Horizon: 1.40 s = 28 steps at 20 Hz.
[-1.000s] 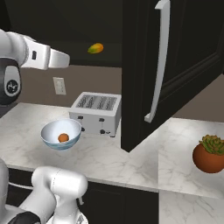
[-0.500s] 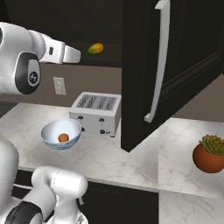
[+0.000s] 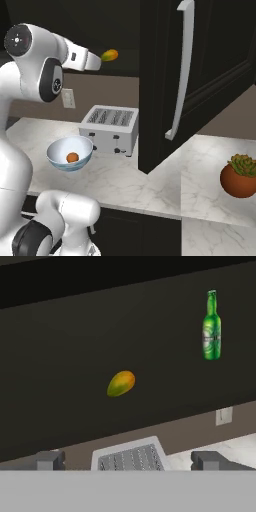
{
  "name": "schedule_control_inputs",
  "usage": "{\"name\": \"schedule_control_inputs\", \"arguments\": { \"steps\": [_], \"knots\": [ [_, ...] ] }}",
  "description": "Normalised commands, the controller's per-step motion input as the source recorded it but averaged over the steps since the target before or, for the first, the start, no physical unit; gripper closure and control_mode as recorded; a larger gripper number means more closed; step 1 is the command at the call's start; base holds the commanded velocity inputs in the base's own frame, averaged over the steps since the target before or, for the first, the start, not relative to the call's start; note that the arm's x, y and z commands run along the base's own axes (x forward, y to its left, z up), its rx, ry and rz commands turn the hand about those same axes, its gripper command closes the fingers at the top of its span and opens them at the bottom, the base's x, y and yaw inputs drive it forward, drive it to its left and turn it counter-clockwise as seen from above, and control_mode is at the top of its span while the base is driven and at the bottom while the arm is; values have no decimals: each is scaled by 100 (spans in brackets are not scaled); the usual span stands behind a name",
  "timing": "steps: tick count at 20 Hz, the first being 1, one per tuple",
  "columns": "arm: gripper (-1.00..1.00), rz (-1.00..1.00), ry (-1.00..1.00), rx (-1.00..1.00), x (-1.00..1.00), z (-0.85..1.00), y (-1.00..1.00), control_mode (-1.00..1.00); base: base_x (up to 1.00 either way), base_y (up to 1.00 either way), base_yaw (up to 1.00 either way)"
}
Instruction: Open the cabinet. Pick the tangerine and mango from the cabinet and place them into the bowl. Then close the cabinet.
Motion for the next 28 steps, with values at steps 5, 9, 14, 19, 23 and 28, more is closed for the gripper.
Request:
{"name": "schedule_control_inputs", "arguments": {
  "steps": [5,9,14,19,23,28],
  "knots": [
    [-100,5,0,5,13,0,-1,-100,0,0,0],
    [-100,0,0,0,2,0,0,-100,0,0,0],
    [-100,0,1,0,32,-1,0,-100,0,0,0],
    [-100,0,6,0,57,-5,0,-100,0,0,0],
    [-100,0,6,0,53,-16,0,-100,0,0,0],
    [-100,0,3,0,49,-22,0,-100,0,0,0]
  ]
}}
